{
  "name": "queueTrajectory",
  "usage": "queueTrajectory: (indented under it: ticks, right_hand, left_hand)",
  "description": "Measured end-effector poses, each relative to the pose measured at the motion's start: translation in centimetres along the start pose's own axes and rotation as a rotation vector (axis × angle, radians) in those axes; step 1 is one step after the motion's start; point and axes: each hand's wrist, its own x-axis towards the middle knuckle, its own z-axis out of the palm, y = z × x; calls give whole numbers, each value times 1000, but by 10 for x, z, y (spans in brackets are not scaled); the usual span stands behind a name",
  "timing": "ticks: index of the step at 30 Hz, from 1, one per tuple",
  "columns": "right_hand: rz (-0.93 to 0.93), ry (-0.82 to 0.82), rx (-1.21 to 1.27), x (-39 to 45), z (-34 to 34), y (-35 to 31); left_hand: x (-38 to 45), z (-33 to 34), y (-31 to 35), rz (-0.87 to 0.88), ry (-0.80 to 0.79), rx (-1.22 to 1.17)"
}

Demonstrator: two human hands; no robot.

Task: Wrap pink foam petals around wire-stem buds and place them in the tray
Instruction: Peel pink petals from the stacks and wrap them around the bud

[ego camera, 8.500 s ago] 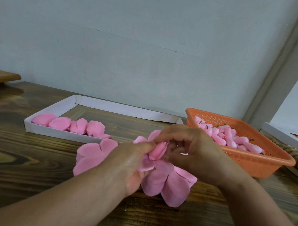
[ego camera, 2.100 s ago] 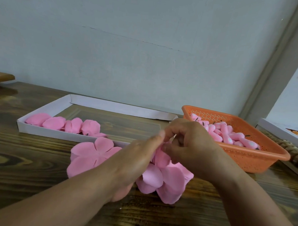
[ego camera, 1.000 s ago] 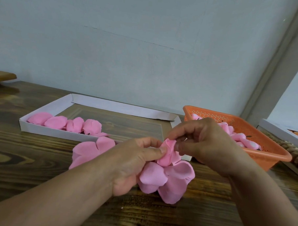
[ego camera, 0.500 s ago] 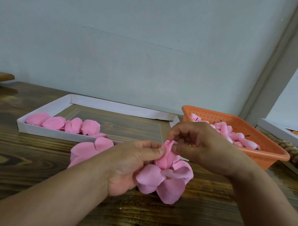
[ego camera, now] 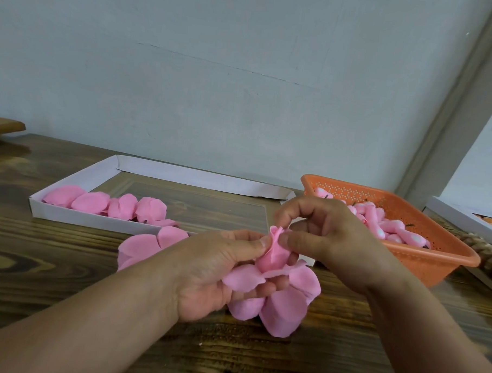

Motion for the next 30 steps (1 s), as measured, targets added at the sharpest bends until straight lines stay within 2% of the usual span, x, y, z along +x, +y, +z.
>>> queueTrajectory:
  ticks: [4,7,12,19,21,25,30]
  right_hand:
    - [-79,-3,-93,-1,3,-1]
    - [-156,-73,-199,-2,0,-4]
    - [-141,-77,-64,-2,-5,-2]
    - [-161,26,23,-2,-17,-1]
    - [-160,21,12,-2,-17,0]
    - [-169,-16,-124,-2,-11,0]
    - [-195,-5,-250,-1,-11,0]
  left_hand:
    - [0,2,0,17,39,9]
    - [-1,4,0,12,25,17]
    - [-2,5,1,-14,-19,11]
    - [-1,-3,13,-41,-220,-373]
    - [-1,-6,15,-44,-230,-335]
    - [-2,-9,18,-66,-148,-187]
    - [-6,-8,16,-14,-109,-103]
